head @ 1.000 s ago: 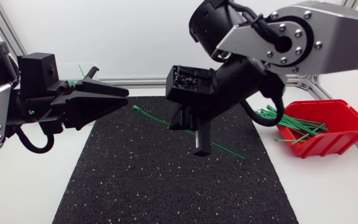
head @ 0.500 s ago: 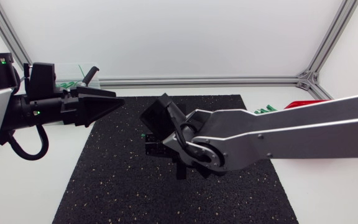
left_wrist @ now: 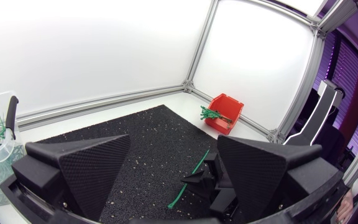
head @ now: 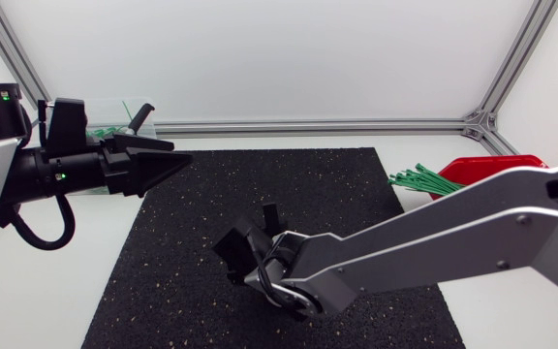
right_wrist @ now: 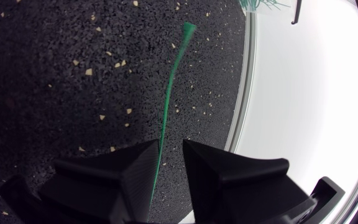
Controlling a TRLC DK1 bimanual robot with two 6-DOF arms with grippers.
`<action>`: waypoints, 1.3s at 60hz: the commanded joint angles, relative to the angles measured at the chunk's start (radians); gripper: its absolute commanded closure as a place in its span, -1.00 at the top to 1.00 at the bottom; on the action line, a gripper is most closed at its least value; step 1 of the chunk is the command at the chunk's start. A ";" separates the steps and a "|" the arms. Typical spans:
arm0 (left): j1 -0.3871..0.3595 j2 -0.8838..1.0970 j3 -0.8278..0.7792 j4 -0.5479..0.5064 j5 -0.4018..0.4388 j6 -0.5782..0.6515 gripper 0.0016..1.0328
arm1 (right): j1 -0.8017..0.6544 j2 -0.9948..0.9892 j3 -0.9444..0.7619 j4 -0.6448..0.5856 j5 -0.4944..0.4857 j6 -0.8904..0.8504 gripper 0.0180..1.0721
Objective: Take a green cable tie from the red box, thread the tail through the head to close it, then place it in the transparent bin on the left.
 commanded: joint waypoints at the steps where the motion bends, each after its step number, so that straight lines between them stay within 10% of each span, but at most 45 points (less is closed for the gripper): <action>1: -0.003 -0.014 -0.012 0.001 -0.006 0.018 0.89 | 0.020 -0.015 -0.034 -0.031 0.007 -0.019 0.22; 12: -0.007 -0.011 -0.015 0.003 -0.006 0.023 0.89 | 0.057 -0.141 -0.067 -0.132 -0.059 0.039 0.60; 33: -0.014 -0.013 -0.021 0.003 -0.018 0.026 0.90 | 0.016 -0.321 -0.008 -0.348 -0.296 0.097 0.71; 53: -0.015 -0.014 -0.027 0.003 -0.025 0.037 0.90 | -0.129 -0.158 0.183 -0.525 -0.713 0.102 0.70; 78: 0.008 -0.037 -0.050 0.010 -0.024 0.054 0.92 | -0.152 0.035 0.329 -0.631 -0.920 0.059 0.10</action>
